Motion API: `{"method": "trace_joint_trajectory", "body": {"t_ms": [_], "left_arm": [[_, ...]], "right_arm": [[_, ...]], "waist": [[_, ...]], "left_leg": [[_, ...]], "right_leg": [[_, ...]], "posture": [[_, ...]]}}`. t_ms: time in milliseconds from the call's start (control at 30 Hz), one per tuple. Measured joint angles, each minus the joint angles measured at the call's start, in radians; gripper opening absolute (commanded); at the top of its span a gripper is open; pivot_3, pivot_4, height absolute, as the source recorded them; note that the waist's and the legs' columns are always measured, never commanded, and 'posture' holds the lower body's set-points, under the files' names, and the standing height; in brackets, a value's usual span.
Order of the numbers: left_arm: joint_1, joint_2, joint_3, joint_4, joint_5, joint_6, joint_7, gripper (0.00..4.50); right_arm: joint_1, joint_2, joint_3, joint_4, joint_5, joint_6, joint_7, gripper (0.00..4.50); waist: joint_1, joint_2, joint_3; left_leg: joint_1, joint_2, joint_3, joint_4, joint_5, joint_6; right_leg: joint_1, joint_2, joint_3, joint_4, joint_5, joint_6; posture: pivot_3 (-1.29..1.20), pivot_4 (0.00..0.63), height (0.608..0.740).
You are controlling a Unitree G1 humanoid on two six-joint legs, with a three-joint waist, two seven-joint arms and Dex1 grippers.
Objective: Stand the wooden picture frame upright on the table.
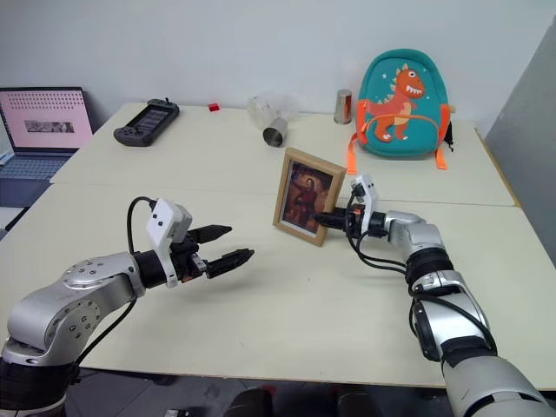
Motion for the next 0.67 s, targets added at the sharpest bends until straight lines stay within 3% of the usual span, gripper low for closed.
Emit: {"method": "trace_joint_trajectory", "body": {"t_ms": [200,433,533,667], "left_arm": [[-0.043,-0.019,-0.012,0.066,0.048,-0.021,-0.039,4.50],[-0.121,-0.025,-0.026,0.182,0.092,-0.037,-0.096,4.50],[-0.157,-0.022,-0.018,0.255,0.093,-0.028,-0.129,4.50],[-0.229,-0.016,-0.001,0.336,0.091,-0.012,-0.162,4.50]], "right_arm": [[0.095,-0.030,-0.003,-0.141,-0.023,0.011,-0.002,4.45],[0.386,-0.197,-0.018,-0.562,-0.026,0.097,-0.035,4.48],[0.532,-0.302,-0.081,-0.806,-0.017,0.165,-0.081,4.48],[0.616,-0.332,-0.170,-1.061,0.051,0.286,-0.158,4.48]], "waist": [[0.002,0.000,0.000],[0.015,0.001,0.001],[0.014,0.002,0.001],[0.001,0.002,0.001]], "left_leg": [[0.000,0.000,0.000,0.000,0.000,0.000],[-0.004,-0.001,-0.003,0.000,0.000,0.000],[-0.006,-0.001,-0.004,0.000,0.000,0.000],[-0.005,0.001,-0.006,0.001,0.000,0.000]], "right_leg": [[0.000,0.000,0.000,0.000,0.000,0.000],[-0.001,0.000,-0.002,-0.002,0.000,0.000],[-0.003,0.000,-0.003,-0.002,0.000,0.000],[-0.002,0.003,-0.003,0.000,0.000,0.000]], "posture": [[0.00,0.150,0.740],[0.00,0.150,0.740],[0.00,0.150,0.740],[0.00,0.150,0.740]]}}
